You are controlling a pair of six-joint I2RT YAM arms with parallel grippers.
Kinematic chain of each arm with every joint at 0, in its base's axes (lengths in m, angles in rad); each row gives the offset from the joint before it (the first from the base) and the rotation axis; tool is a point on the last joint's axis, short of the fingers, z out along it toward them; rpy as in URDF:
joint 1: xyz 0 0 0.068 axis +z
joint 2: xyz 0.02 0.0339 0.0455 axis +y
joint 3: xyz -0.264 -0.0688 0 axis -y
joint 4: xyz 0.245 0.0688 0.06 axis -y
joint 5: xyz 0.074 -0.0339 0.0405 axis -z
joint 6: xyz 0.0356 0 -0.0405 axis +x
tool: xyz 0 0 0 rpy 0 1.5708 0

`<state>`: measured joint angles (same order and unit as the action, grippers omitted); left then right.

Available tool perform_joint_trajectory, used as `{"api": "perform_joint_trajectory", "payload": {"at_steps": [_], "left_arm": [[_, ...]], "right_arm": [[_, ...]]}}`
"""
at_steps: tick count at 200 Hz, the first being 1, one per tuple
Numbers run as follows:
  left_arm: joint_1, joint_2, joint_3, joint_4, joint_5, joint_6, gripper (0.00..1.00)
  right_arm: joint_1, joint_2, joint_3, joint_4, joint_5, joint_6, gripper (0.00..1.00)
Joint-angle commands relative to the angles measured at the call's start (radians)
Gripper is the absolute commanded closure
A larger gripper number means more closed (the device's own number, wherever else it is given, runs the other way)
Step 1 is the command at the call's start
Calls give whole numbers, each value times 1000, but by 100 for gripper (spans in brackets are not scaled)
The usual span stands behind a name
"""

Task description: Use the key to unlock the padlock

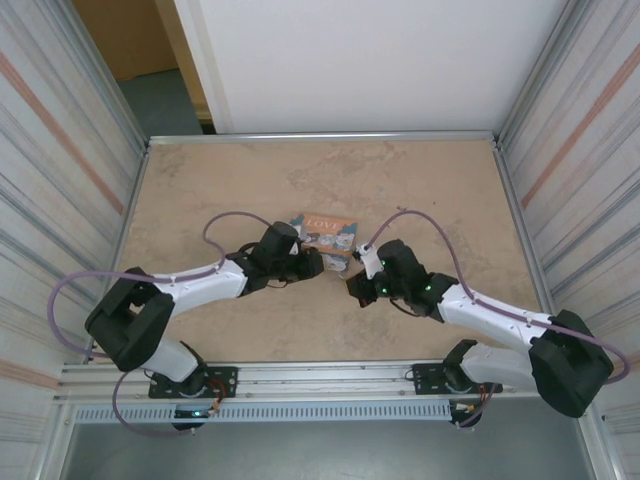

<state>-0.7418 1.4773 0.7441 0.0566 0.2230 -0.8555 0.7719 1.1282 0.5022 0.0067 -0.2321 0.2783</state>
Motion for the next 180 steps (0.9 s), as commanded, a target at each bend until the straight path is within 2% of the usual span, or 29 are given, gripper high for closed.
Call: {"api": "perform_joint_trajectory", "payload": {"at_steps": [1,68,180], "left_arm": [[-4,-61,31,-26,27,-39,94],[-4,-63,53,-63,77,-93,95],[-4,-61,66,-63,98,-116,94]], "right_arm": [[59,-4,-33,49,148,-38,100],[190,122,-35,170,297,-36,100],[221,186,-29,281,371,-24,100]]}}
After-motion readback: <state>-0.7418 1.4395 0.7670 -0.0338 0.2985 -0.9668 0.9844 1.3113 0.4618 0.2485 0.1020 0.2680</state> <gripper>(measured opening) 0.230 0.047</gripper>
